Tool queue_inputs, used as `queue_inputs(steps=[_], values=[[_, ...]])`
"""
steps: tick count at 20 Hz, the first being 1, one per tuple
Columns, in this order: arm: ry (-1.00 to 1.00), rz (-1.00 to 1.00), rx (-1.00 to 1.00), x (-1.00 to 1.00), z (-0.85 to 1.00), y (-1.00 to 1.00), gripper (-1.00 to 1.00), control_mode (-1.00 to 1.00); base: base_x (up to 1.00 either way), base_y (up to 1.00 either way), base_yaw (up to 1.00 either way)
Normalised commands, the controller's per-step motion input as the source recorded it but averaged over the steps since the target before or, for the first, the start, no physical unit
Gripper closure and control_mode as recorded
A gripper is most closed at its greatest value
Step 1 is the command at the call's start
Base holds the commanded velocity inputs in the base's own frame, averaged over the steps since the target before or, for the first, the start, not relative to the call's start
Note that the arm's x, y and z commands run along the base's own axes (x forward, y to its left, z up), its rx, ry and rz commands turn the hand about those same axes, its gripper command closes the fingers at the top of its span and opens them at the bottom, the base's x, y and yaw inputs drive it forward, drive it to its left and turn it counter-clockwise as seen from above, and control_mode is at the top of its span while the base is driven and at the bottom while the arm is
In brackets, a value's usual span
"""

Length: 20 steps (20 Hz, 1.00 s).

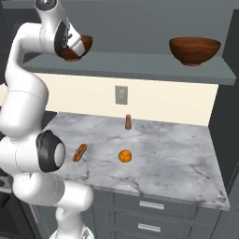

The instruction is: Pick both bowls and place them on the counter. Then place the orange in one bowl and place the hot dog in the other bowl.

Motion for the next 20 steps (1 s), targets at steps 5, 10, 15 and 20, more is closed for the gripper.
queue_inputs(steps=[5,10,15,20], values=[[0.02,0.0,0.01,0.18,-0.05,0.0,-1.0,-1.0,0.0,0.0,0.0],[0.02,0.0,0.01,0.19,-0.06,0.0,-1.0,-1.0,0.0,0.0,0.0],[0.0,-0.01,0.02,0.21,-0.08,0.0,-1.0,-1.0,0.0,0.0,0.0],[0.0,-0.01,0.02,0.25,-0.07,0.0,-1.0,-1.0,0.0,0.0,0.0]])
